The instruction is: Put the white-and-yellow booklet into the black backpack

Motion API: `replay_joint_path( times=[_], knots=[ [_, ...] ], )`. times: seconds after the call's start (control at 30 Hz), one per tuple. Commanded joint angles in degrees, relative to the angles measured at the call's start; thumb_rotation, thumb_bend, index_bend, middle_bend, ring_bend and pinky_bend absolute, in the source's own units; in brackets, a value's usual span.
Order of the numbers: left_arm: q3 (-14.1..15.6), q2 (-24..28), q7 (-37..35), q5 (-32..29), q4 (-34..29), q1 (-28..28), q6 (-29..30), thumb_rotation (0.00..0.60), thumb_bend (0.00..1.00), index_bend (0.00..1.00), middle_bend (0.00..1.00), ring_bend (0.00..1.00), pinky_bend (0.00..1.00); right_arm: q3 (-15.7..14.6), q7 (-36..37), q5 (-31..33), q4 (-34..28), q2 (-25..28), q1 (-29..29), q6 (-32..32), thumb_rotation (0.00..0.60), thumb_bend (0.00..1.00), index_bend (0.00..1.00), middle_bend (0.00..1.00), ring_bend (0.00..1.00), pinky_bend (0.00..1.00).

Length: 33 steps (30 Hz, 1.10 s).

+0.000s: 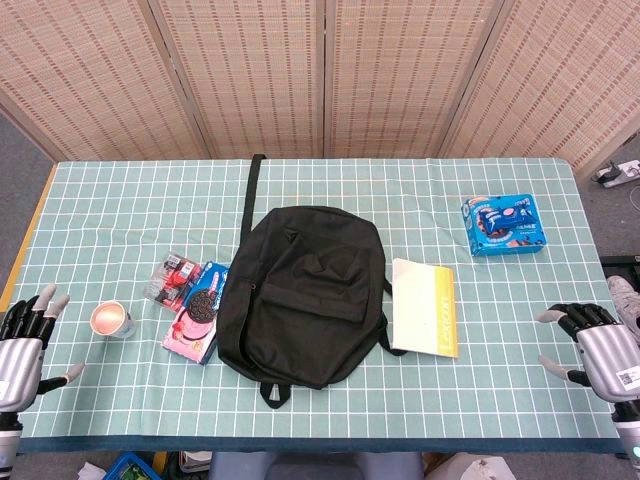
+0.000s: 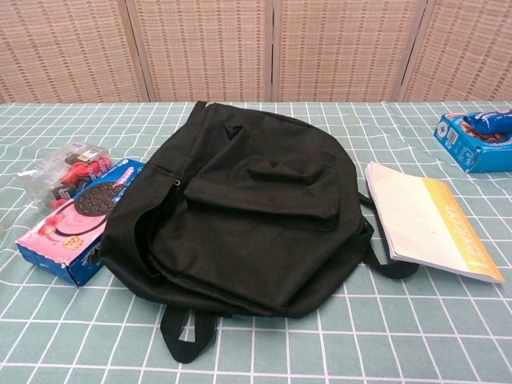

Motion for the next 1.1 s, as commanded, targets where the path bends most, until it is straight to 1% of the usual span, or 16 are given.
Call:
replay_joint_path(
  times=[0.03,0.17,0.3,0.4,0.47,0.53,0.6,0.7,0.73,0.8,0.93,1.1],
  knots=[
    [0.0,0.0,0.0,0.1,-0.1,0.0,-0.1,0.6,0.15,0.06,0.0,0.03,0.0,0.2,-0.4,0.0,-0.5,-0.1,-0.1,-0.1,0.6,0.12,0.37,0.35,0.29,0.27],
    [0.0,0.1,-0.1,0.3,-0.1,-0.1,-0.1,0.6,0.15,0.06,0.0,0.03,0.0,0.7,-1.8,0.3,-2.1,-0.3,-0.5,0.0,0.6,0.11,0.37,0.35,0.28,0.27],
    [0.1,0.1,-0.3,0.4,0.1,-0.1,-0.3,0.6,0.15,0.06,0.0,0.03,0.0,1.1,-4.0,0.4,-4.3,-0.8,-0.8,0.1,0.6,0.09,0.37,0.34,0.23,0.27],
    [0.1,0.1,-0.9,0.2,-0.1,-0.2,-0.7,0.6,0.15,0.06,0.0,0.03,0.0,1.2,-6.4,0.2,-5.5,-1.8,-0.6,-0.7,0.6,0.07,0.37,0.31,0.2,0.27],
    [0.3,0.3,-1.2,0.3,-0.2,-0.2,-0.9,0.6,0.15,0.06,0.0,0.03,0.0,1.3,-7.3,0.1,-6.1,-2.9,-0.2,-1.6,0.6,0.05,0.36,0.26,0.17,0.26],
    [0.4,0.3,-1.2,0.5,-0.2,-0.2,-0.8,0.6,0.15,0.06,0.0,0.03,0.0,1.2,-7.7,0.1,-6.7,-4.1,0.4,-3.1,0.6,0.04,0.34,0.23,0.15,0.25],
    [0.4,0.4,-1.3,0.5,-0.2,-0.1,-0.7,0.6,0.15,0.06,0.0,0.03,0.0,1.2,-7.9,0.3,-7.4,-5.1,0.9,-4.6,0.6,0.04,0.29,0.2,0.12,0.22],
    [0.5,0.5,-1.5,0.4,-0.3,0.0,-0.8,0.6,0.15,0.06,0.0,0.03,0.0,1.0,-8.2,0.8,-7.9,-7.0,1.9,-7.4,0.6,0.04,0.2,0.12,0.08,0.21],
    [0.5,0.6,-1.6,0.4,-0.4,0.0,-0.9,0.6,0.15,0.06,0.0,0.03,0.0,1.0,-8.6,1.1,-7.9,-7.9,2.5,-8.6,0.6,0.04,0.17,0.1,0.07,0.21],
    [0.5,0.6,-1.7,0.5,-0.5,0.0,-0.9,0.6,0.15,0.06,0.0,0.03,0.0,1.4,-9.8,1.9,-7.4,-9.6,3.1,-10.2,0.6,0.04,0.15,0.09,0.06,0.19],
    [0.6,0.6,-1.9,0.6,-0.5,0.0,-0.9,0.6,0.15,0.06,0.0,0.03,0.0,2.8,-12.4,3.5,-4.2,-14.8,4.7,-12.3,0.6,0.04,0.14,0.09,0.05,0.18],
    [0.7,0.7,-2.2,0.7,-0.4,0.2,-0.7,0.6,0.15,0.06,0.0,0.03,0.0,3.9,-13.9,5.6,-0.2,-20.4,6.3,-15.2,0.6,0.04,0.14,0.08,0.03,0.13]
  ],
)
